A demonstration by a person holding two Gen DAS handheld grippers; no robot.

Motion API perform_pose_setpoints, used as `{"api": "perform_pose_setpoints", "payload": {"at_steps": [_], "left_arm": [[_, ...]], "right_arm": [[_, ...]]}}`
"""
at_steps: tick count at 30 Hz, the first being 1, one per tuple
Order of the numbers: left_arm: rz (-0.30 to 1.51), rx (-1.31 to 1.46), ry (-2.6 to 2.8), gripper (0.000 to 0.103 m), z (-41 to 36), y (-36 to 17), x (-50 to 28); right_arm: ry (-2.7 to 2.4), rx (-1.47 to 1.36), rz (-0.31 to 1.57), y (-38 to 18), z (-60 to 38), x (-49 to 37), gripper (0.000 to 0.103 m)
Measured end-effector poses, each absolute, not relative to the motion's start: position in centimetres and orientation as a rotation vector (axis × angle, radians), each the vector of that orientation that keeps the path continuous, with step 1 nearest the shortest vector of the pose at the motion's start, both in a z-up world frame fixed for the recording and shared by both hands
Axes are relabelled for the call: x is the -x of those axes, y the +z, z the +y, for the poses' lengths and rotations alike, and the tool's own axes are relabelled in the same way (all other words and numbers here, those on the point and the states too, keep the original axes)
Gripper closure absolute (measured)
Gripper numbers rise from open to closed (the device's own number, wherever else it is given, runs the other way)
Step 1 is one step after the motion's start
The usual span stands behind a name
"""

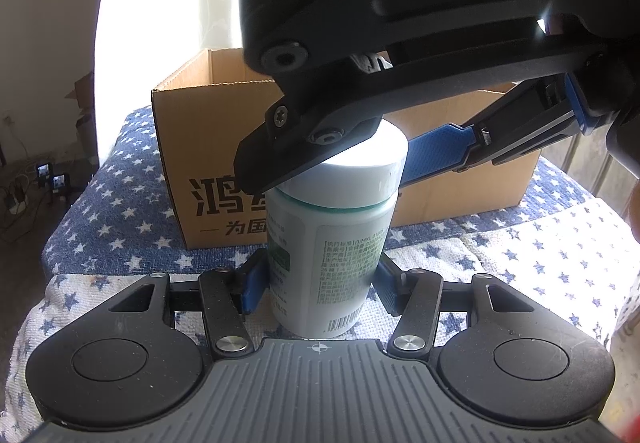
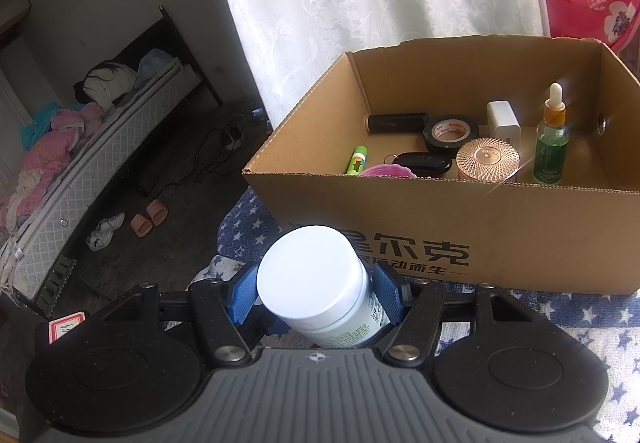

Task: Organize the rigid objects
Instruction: 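Hold the white pill bottle in the right gripper beside the box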

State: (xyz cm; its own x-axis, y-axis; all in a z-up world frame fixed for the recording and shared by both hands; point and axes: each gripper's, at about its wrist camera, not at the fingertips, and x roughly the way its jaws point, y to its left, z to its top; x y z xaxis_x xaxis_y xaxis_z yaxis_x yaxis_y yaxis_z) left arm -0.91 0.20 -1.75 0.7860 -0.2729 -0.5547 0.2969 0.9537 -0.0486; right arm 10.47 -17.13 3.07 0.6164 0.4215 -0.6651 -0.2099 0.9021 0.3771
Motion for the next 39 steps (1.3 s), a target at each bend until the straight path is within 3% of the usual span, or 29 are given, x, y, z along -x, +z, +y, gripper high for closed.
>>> {"api": "perform_pose_setpoints", "payload": {"at_steps": [39], "left_arm": [[0.573,-0.055,-0.312,0.049,-3.1,-3.4,0.5]], "right_arm": [[0.360,-0.284,0.818,3.5,-17.5,-9.8,0.038]]}}
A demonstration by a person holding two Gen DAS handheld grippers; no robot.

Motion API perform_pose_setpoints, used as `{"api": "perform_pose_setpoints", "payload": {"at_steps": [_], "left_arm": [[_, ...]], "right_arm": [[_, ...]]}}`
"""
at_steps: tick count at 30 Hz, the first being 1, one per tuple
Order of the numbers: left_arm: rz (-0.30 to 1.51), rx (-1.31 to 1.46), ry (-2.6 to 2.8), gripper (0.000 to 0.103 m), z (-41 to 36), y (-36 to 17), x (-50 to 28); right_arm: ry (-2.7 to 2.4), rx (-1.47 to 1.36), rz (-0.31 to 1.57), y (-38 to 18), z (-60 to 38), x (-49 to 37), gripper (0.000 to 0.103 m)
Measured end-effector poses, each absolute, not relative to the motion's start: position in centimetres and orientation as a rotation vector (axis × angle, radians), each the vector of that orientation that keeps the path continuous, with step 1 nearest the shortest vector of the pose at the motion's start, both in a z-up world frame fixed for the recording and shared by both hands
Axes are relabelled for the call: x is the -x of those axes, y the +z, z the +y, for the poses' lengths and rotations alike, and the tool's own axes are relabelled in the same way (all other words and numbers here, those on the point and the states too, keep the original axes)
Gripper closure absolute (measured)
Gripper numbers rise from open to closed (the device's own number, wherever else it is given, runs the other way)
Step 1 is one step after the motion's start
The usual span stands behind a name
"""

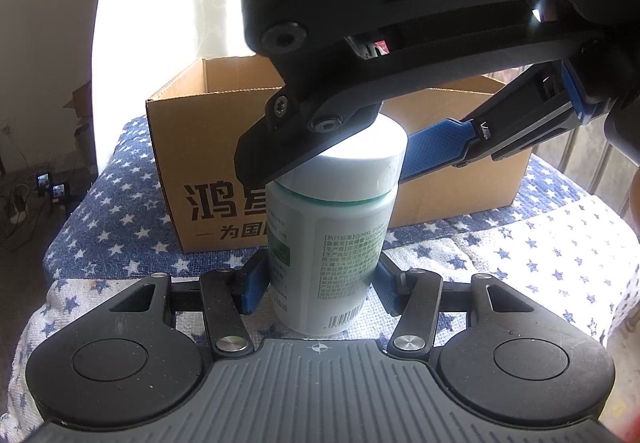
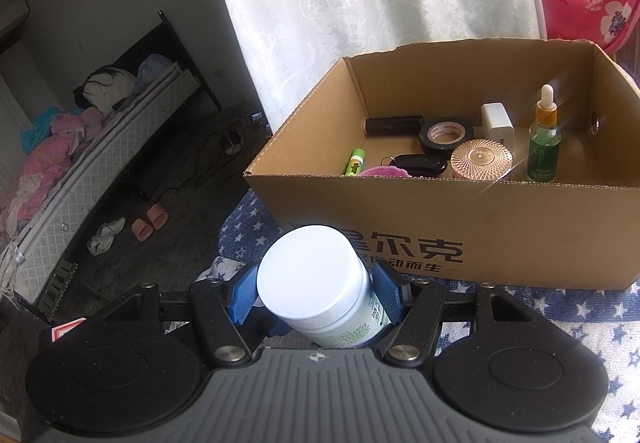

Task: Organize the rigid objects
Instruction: 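Hold the white pill bottle in the right gripper beside the box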

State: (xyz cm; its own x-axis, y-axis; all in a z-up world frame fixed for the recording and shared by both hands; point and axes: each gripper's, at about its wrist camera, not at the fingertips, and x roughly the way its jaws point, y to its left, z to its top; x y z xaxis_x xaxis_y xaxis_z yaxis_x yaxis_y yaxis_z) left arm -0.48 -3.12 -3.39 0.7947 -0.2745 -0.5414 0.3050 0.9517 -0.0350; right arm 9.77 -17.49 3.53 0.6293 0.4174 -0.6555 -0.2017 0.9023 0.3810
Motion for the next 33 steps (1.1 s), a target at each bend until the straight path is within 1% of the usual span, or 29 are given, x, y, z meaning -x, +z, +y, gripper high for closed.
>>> {"api": "perform_pose_setpoints", "payload": {"at_steps": [9,33], "left_arm": [[0.580,-0.066,-0.327,0.049,-3.9,-4.6,-1.1],[0.580,-0.073,-0.352,0.047,-3.2,-4.7,-3.3]], "right_arm": [[0.346,-0.298,0.829,3.2,-17.9,-9.8,0.038],[0.324,-0.354,0.802,2.6,-19.9,-9.6,0.042]]}}
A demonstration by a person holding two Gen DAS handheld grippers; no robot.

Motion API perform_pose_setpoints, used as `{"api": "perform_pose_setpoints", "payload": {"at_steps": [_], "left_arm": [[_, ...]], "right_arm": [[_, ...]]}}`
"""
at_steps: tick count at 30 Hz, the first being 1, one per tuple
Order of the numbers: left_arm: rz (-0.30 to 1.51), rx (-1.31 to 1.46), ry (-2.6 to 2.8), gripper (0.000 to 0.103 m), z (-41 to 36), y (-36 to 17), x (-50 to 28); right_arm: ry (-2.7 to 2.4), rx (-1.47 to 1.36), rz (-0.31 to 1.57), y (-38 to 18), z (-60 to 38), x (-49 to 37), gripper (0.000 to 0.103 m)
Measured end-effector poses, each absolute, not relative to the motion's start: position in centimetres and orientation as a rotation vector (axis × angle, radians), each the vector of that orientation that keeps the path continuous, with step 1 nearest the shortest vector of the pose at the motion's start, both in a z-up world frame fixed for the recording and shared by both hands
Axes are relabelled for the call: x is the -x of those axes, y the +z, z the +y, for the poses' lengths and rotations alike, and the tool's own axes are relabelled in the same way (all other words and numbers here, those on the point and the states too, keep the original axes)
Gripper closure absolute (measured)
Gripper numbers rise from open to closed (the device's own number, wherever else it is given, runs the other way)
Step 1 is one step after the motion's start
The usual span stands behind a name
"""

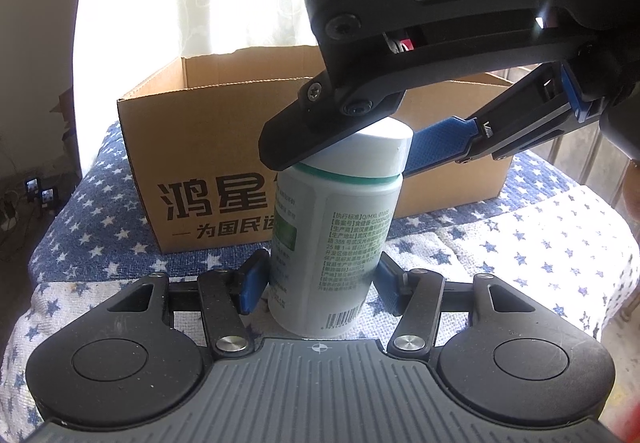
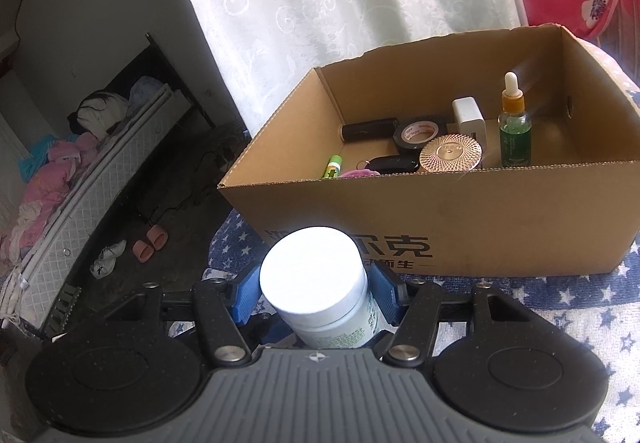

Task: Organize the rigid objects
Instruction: 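Hold the white pill bottle in the right gripper beside the box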

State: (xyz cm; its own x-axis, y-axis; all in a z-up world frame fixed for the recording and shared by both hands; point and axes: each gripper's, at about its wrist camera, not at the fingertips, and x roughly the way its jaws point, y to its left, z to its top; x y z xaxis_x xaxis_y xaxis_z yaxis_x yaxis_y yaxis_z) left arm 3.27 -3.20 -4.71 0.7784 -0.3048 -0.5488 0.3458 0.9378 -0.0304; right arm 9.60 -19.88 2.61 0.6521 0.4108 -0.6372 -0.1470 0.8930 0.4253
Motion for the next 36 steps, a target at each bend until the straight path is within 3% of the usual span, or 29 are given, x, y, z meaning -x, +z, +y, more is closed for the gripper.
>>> {"api": "perform_pose_setpoints", "payload": {"at_steps": [36], "left_arm": [[0.604,-0.064,-0.349,0.048,-3.6,-4.1,-5.0]], "right_arm": [[0.336,-0.319,0.788,2.5,-20.1,-11.3,0.045]]}}
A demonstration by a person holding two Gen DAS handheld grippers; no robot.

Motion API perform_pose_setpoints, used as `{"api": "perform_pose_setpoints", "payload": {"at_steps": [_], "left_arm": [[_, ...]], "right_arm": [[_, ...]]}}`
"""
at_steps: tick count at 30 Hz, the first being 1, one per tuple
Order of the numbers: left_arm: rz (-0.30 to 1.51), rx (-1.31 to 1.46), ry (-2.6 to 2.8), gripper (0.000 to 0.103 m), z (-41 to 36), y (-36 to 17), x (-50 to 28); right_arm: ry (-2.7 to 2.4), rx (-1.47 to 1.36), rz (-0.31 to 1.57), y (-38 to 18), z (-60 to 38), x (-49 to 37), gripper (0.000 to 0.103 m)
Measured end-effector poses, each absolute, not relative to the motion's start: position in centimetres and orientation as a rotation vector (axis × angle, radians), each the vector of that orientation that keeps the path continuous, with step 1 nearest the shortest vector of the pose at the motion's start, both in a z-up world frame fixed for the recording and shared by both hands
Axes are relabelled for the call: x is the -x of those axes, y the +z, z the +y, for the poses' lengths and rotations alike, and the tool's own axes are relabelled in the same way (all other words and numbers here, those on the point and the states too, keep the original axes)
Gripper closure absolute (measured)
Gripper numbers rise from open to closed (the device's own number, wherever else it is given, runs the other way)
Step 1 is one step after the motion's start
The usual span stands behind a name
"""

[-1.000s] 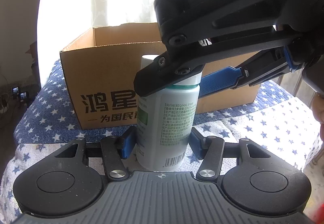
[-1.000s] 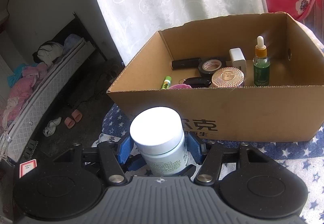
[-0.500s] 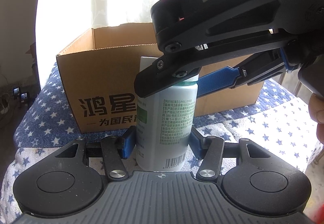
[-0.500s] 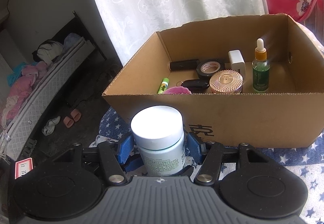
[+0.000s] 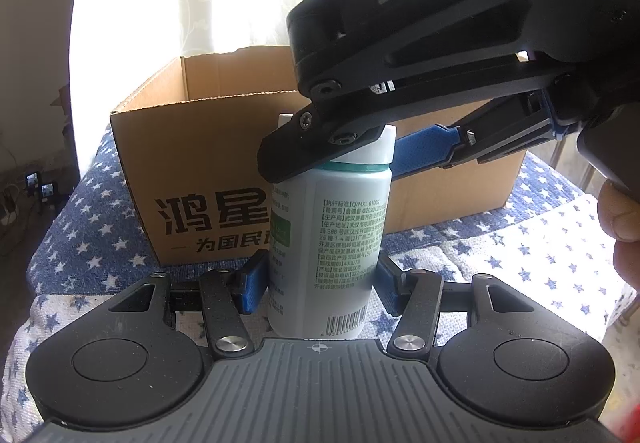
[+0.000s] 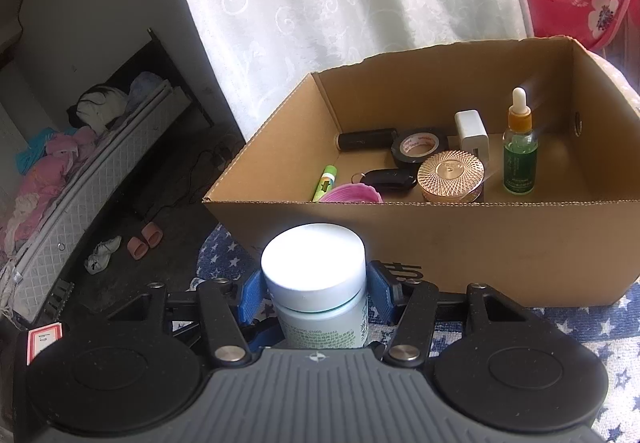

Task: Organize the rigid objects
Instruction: 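Hold the white pill bottle in the right gripper beside the box, then lift the white pill bottle over the box wall and lower it inside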

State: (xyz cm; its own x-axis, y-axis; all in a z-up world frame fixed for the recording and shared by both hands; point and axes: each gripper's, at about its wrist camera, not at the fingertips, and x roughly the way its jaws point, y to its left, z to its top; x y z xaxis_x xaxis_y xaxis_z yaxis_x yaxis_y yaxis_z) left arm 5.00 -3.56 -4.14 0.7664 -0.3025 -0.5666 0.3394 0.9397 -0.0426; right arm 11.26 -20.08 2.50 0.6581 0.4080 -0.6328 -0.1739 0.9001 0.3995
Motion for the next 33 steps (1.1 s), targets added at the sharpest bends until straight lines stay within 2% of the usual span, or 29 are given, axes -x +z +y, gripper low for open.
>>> {"api": "perform_pose_setpoints", "payload": {"at_steps": [19,33], "left_arm": [[0.547,-0.088,-0.331,0.048,-3.9,-2.1,-3.2],[0.405,-0.164,-0.382,0.050,-4.8,5.3,-1.8]], "right_arm": [[0.359,-0.300,0.718,4.6,-19.9,-8.9,0.045],[0.407,-0.240,0.554,12.2,-20.9,-6.2,0.046]]}}
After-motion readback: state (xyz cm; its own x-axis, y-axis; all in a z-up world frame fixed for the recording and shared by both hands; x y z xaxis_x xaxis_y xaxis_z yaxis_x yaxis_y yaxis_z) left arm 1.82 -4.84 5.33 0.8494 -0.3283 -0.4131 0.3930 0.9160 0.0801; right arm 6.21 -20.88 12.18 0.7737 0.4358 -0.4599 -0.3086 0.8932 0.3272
